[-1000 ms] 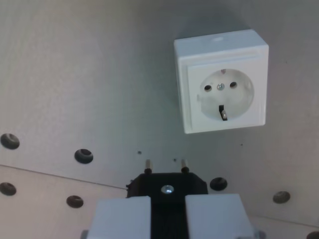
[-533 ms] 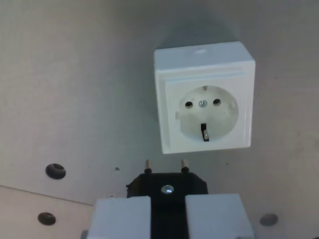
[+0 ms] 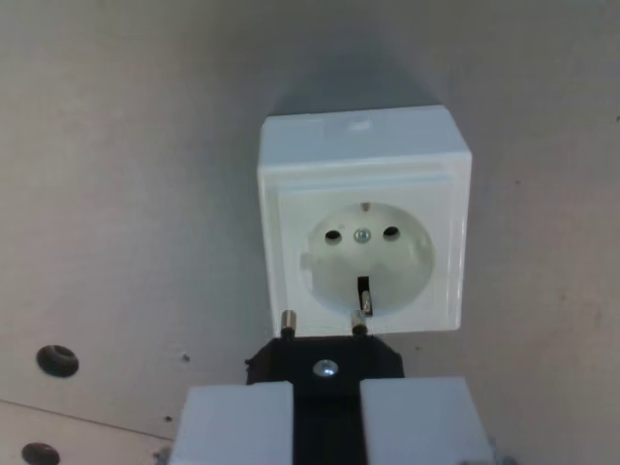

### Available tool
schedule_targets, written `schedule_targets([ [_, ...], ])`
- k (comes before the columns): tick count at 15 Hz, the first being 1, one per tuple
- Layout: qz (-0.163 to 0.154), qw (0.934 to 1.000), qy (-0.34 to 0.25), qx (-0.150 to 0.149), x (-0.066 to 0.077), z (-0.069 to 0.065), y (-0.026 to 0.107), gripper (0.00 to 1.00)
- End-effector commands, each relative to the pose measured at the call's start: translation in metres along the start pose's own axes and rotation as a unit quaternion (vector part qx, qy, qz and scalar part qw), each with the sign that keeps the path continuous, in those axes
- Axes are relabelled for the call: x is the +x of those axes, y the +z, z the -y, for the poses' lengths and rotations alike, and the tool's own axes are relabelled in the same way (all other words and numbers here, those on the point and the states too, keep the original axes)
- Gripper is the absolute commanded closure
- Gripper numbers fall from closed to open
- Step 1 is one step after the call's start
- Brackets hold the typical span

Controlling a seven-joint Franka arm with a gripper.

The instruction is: Move above the white socket

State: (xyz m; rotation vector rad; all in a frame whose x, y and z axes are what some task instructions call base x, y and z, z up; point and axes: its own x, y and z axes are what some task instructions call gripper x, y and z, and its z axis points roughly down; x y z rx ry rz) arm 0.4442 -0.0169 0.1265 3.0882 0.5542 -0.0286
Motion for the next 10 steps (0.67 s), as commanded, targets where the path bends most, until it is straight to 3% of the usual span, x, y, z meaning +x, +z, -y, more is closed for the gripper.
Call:
schedule_targets([
  [1,0.007,0.9995,-0.026,-0.014,0.008,-0.011,0.011,1.00],
  [10,0.004,0.9996,-0.026,-0.014,0.008,-0.017,0.021,1.00],
])
